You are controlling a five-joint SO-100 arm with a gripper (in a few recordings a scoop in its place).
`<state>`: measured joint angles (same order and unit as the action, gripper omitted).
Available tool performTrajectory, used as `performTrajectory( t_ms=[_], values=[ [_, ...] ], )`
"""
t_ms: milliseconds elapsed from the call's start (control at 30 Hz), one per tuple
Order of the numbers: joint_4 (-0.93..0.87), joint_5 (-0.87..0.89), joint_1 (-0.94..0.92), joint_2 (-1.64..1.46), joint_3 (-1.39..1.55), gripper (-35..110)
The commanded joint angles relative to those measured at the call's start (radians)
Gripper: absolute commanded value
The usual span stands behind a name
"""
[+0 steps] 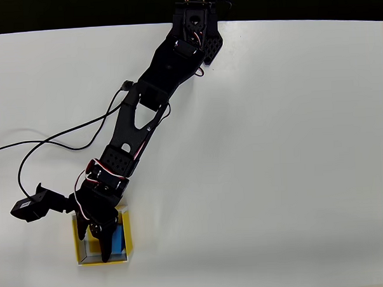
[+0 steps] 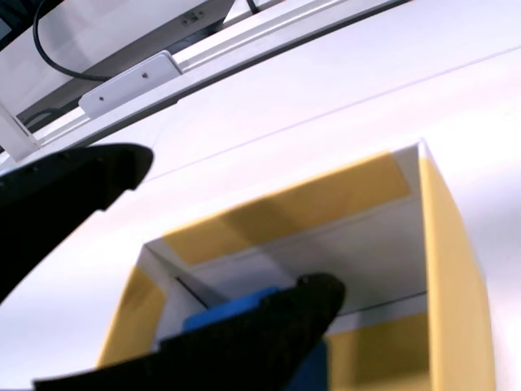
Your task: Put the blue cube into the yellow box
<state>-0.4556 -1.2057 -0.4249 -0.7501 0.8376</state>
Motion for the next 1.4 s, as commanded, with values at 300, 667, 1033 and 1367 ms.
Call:
performTrajectory(
  t_ms=[300,667,1033,1367],
  values=[
    [-0.032,-0.114,0.091,-0.882,0.575,19],
    [0.005,-0.37,0.322,-1.54,1.416,4],
    [-0.239,-0.472,0.459,-2.166,1.947,0],
    [-0.523,-0.505,0.411,-2.52,2.217,0]
  ],
)
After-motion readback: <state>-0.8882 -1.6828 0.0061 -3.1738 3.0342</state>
